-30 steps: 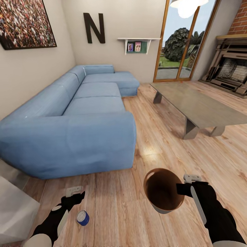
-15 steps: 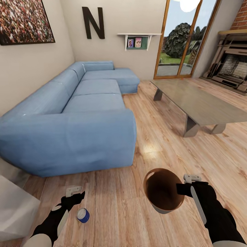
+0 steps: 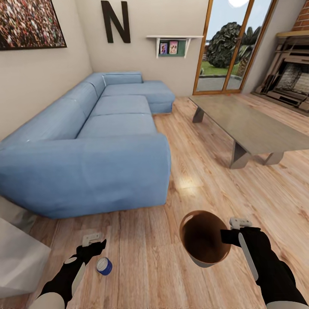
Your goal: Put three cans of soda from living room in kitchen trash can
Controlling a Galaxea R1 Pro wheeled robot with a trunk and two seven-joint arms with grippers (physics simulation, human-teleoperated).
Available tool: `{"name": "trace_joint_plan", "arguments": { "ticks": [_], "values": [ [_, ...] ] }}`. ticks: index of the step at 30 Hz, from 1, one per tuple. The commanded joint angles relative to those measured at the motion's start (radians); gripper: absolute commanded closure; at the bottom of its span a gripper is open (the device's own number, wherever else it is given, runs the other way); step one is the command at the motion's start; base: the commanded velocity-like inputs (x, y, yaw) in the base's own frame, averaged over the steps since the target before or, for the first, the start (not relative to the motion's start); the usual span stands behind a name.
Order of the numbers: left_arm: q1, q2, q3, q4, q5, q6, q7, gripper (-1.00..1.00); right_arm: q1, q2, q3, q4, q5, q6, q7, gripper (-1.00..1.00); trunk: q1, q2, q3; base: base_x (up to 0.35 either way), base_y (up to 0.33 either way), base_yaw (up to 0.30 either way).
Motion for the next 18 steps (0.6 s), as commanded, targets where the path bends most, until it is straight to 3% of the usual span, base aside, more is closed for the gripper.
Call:
{"name": "trace_joint_plan", "arguments": {
  "ticks": [1,18],
  "values": [
    [0.0,0.0,0.0,0.0,0.0,0.0,0.0,-1.0,0.0,0.0,0.0,0.0,-0.014,0.0,0.006,1.0,0.0,0.0,-0.002,0.0,0.0,0.0],
    [0.0,0.0,0.0,0.0,0.0,0.0,0.0,-1.0,0.0,0.0,0.0,0.0,-0.014,0.0,0.006,1.0,0.0,0.0,-0.029,0.0,0.0,0.0]
  ]
}}
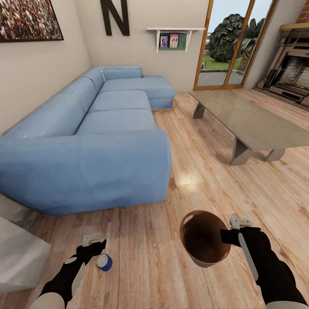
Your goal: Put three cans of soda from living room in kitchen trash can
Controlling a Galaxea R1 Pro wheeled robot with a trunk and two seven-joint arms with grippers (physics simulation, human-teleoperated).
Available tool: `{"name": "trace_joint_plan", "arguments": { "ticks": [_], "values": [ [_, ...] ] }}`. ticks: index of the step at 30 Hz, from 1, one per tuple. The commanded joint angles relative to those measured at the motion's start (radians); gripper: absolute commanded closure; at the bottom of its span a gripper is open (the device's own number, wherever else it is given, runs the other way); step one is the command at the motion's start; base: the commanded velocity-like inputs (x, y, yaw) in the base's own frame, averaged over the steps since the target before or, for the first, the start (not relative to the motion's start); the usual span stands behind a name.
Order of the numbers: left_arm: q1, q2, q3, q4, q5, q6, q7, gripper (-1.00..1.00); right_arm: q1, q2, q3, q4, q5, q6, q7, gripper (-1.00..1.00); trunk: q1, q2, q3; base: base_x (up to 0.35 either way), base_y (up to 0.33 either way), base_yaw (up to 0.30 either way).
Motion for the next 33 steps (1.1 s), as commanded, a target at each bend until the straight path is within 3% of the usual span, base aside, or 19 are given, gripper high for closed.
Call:
{"name": "trace_joint_plan", "arguments": {
  "ticks": [1,33],
  "values": [
    [0.0,0.0,0.0,0.0,0.0,0.0,0.0,-1.0,0.0,0.0,0.0,0.0,-0.014,0.0,0.006,1.0,0.0,0.0,-0.002,0.0,0.0,0.0],
    [0.0,0.009,0.0,0.001,-0.002,0.0,0.0,-1.0,-0.001,0.0,0.0,0.001,-0.014,-0.001,0.006,1.0,0.0,0.0,-0.054,0.0,0.0,0.0]
  ]
}}
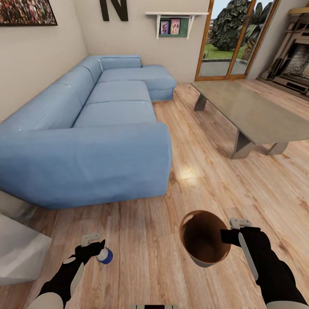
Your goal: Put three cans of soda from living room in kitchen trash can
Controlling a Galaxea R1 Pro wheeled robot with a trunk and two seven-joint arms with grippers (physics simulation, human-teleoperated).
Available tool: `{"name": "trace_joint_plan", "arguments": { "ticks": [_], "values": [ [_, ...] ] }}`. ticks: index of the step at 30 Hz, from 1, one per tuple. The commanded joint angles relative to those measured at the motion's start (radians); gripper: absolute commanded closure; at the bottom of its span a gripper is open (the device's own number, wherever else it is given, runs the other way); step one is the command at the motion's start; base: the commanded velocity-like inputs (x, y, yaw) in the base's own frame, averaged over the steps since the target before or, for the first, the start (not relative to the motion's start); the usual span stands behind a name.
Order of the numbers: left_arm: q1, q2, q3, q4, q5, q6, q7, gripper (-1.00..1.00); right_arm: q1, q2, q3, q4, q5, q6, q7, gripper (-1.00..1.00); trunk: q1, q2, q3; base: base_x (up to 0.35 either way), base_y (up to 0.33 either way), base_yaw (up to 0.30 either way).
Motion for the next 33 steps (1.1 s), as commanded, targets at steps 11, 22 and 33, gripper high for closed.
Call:
{"name": "trace_joint_plan", "arguments": {
  "ticks": [11,22,33],
  "values": [
    [0.0,0.0,-0.003,-0.002,0.001,0.0,0.0,-1.0,-0.019,0.0,0.0,-0.001,-0.014,0.0,0.006,1.0,0.0,0.0,-0.018,0.0,0.0,0.0],
    [0.0,0.0,-0.006,-0.008,0.002,0.0,0.0,-1.0,-0.021,0.0,0.0,-0.001,-0.014,0.0,0.006,1.0,0.0,0.0,-0.036,0.0,0.0,0.0],
    [0.0,0.015,-0.006,-0.014,0.003,0.0,0.0,-1.0,-0.021,0.001,0.0,-0.001,-0.014,0.0,0.006,1.0,0.0,0.0,-0.054,0.0,0.0,0.0]
  ]
}}
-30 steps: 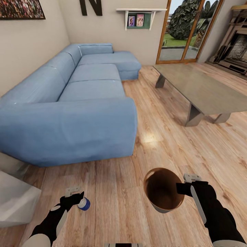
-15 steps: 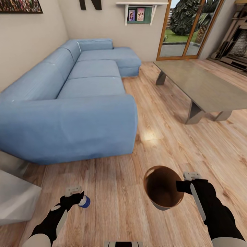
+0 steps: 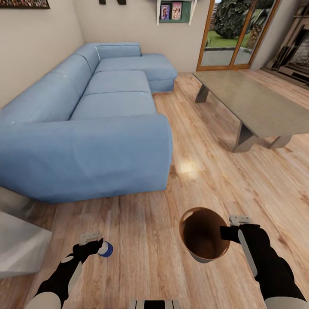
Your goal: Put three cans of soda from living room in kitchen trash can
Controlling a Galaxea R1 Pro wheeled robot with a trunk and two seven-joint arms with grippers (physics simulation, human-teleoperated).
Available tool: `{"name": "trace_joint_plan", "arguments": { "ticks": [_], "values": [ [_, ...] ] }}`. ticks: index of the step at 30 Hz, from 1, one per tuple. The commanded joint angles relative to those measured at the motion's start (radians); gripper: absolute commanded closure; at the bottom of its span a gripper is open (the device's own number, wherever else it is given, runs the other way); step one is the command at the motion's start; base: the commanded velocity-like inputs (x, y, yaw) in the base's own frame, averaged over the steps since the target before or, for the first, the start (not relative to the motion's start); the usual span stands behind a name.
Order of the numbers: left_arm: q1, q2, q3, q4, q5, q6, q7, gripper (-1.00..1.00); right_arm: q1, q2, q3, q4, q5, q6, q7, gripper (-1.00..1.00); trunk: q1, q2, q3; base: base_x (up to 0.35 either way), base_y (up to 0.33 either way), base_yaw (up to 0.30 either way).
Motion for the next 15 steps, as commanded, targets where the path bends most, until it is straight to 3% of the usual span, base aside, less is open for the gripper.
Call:
{"name": "trace_joint_plan", "arguments": {
  "ticks": [1,15],
  "values": [
    [0.0,0.0,0.0,0.0,0.0,0.0,0.0,-1.0,0.0,0.0,0.0,0.0,-0.014,0.0,0.006,1.0,0.0,0.0,-0.002,0.0,0.0,0.0],
    [0.0,0.0,0.0,-0.005,0.003,-0.003,0.0,-1.0,0.0,0.0,0.002,0.0,-0.014,0.0,0.006,1.0,0.0,0.0,-0.009,0.0,0.0,0.0]
  ]
}}
